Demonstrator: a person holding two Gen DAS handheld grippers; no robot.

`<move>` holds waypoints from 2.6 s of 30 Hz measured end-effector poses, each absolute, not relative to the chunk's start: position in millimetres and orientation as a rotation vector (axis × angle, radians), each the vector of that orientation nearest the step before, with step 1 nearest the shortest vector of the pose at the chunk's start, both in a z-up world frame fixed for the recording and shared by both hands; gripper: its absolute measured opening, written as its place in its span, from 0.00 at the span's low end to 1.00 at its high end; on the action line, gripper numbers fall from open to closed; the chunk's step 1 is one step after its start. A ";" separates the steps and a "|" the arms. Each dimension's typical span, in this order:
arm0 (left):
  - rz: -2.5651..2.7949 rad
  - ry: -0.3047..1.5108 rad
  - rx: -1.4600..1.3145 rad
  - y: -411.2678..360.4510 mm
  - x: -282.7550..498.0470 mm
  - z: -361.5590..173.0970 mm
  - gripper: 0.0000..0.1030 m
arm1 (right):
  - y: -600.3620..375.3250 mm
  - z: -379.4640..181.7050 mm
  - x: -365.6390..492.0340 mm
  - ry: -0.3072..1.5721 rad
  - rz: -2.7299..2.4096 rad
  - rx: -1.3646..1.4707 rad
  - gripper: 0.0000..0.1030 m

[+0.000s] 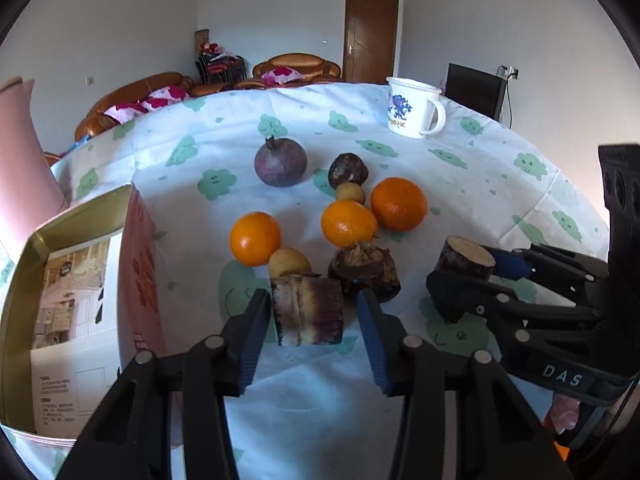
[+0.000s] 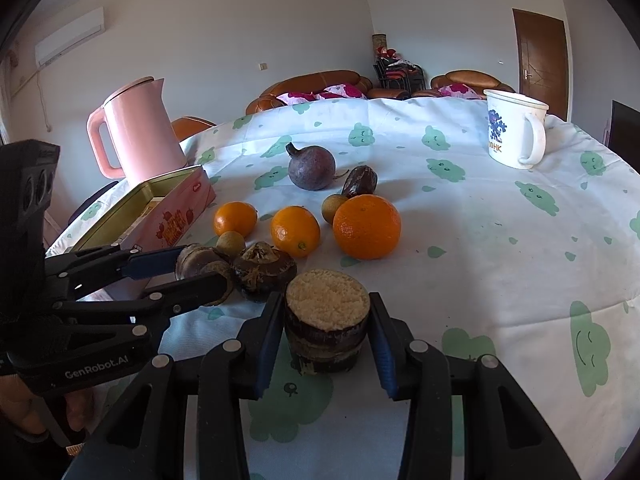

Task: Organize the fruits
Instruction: 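Grasp the brown cylindrical chunk with the left tool while the right tool grasps the round tan fruit, then carry the chunk with the left tool while the right tool carries the tan fruit toward the tin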

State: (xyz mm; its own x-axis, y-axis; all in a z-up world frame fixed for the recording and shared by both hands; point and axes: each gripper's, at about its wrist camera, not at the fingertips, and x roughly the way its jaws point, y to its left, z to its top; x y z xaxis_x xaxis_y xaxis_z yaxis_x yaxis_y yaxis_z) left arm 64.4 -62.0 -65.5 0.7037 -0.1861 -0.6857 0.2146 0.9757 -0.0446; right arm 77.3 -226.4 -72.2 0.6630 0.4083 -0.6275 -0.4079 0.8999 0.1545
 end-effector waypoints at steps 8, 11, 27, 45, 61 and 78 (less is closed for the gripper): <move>-0.237 0.772 0.009 -57.5 67.4 -67.0 0.36 | -227.2 -70.0 71.8 0.671 0.468 -0.001 0.42; -0.243 0.758 0.006 -56.1 65.3 -65.3 0.36 | -226.3 -69.0 70.1 0.659 0.471 -0.007 0.42; -0.240 0.652 0.021 -55.5 52.0 -53.3 0.36 | -228.6 -63.6 58.8 0.569 0.490 -0.007 0.41; -0.207 0.546 -0.004 -46.6 37.1 -44.9 0.36 | -230.4 -60.3 47.3 0.484 0.511 -0.012 0.41; -0.188 0.483 0.007 -46.7 27.4 -40.1 0.36 | -232.8 -58.5 42.0 0.442 0.524 -0.005 0.41; -0.171 0.432 0.036 -49.8 18.9 -36.0 0.36 | -235.7 -56.4 33.7 0.386 0.531 -0.005 0.41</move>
State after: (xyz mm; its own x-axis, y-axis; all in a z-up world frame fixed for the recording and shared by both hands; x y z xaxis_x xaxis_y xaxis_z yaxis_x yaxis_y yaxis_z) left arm 18.9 -49.8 -36.0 0.8939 -0.1577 -0.4196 0.1727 0.9850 -0.0021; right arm 33.7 -235.7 -56.4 0.7922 0.4923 -0.3607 -0.4943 0.8642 0.0939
